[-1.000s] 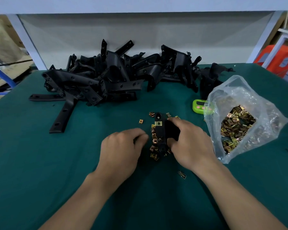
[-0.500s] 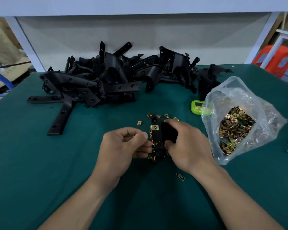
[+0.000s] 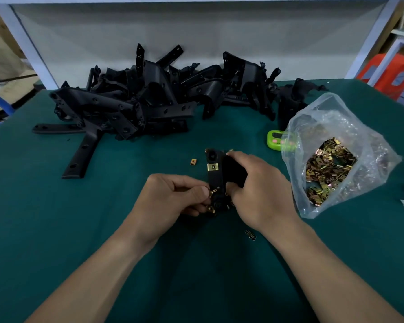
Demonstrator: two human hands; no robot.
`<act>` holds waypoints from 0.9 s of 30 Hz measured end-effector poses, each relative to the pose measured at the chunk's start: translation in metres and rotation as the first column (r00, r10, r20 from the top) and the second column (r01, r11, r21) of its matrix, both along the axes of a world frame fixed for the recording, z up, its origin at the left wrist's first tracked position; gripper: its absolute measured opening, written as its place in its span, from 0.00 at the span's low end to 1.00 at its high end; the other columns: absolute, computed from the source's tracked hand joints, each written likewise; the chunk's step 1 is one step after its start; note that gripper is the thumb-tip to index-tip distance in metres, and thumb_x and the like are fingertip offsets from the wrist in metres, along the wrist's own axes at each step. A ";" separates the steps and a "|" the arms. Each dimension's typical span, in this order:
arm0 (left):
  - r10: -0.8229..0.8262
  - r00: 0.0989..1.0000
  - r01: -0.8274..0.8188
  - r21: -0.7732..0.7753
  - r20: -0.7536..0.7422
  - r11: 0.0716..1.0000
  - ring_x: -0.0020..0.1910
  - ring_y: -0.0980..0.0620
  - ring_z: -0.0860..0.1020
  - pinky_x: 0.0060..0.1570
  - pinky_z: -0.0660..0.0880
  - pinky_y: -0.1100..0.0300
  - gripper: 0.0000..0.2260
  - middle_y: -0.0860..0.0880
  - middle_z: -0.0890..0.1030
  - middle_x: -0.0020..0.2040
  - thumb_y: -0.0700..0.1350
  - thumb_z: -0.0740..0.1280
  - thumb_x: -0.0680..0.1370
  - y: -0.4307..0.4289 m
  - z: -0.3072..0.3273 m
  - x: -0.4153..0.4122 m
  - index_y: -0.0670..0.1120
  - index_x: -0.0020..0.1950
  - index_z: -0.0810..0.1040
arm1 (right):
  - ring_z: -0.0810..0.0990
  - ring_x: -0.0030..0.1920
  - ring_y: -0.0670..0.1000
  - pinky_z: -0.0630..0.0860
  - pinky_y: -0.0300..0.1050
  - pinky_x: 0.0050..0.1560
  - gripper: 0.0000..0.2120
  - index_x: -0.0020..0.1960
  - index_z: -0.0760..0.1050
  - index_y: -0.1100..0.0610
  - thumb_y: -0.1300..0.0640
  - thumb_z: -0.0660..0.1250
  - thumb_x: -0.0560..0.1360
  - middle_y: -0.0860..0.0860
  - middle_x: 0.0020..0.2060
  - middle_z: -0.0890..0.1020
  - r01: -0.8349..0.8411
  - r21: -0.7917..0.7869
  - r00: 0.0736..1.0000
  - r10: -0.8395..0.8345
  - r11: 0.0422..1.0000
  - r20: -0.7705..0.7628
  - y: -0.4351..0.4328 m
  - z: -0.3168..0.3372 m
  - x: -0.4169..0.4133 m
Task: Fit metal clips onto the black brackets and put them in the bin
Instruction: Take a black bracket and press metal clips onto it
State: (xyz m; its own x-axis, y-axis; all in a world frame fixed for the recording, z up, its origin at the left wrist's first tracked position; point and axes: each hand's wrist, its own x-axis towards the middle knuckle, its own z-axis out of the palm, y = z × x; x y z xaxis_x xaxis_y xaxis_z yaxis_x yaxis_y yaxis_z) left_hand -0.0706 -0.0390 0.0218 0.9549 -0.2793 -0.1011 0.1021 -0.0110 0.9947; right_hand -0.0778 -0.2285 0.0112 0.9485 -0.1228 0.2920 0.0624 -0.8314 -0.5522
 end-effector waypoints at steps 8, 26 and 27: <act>0.125 0.992 -0.126 -0.108 -0.022 0.986 0.35 0.52 0.83 0.36 0.79 0.64 0.03 0.44 0.86 0.38 0.44 0.75 0.72 -0.003 -0.006 -0.003 0.46 0.41 0.88 | 0.80 0.49 0.51 0.75 0.48 0.47 0.25 0.67 0.74 0.43 0.57 0.73 0.73 0.42 0.52 0.81 0.005 0.018 0.999 -0.006 1.000 0.034 0.001 0.000 0.001; -0.035 0.999 0.036 0.185 -0.010 0.982 0.34 0.52 0.83 0.36 0.79 0.64 0.06 0.45 0.86 0.37 0.39 0.75 0.74 0.009 -0.003 0.002 0.49 0.39 0.88 | 0.81 0.53 0.54 0.74 0.49 0.47 0.28 0.70 0.73 0.42 0.57 0.74 0.72 0.42 0.56 0.81 -0.022 -0.063 1.000 0.023 0.998 0.000 0.010 -0.001 -0.002; -0.040 0.999 0.042 0.200 -0.013 0.979 0.35 0.52 0.84 0.36 0.79 0.64 0.05 0.44 0.86 0.37 0.39 0.76 0.74 0.009 -0.002 0.002 0.48 0.39 0.88 | 0.81 0.52 0.54 0.74 0.49 0.47 0.28 0.69 0.73 0.42 0.57 0.74 0.72 0.42 0.55 0.81 -0.023 -0.071 1.000 0.022 0.997 -0.002 0.010 -0.001 -0.003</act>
State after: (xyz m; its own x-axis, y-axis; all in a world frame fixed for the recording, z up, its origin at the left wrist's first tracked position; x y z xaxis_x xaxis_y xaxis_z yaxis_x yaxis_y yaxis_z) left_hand -0.0683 -0.0300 0.0200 0.9419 -0.2917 -0.1668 0.1057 -0.2143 0.9710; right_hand -0.0809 -0.2181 0.0102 0.9513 -0.0802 0.2977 0.0807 -0.8671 -0.4916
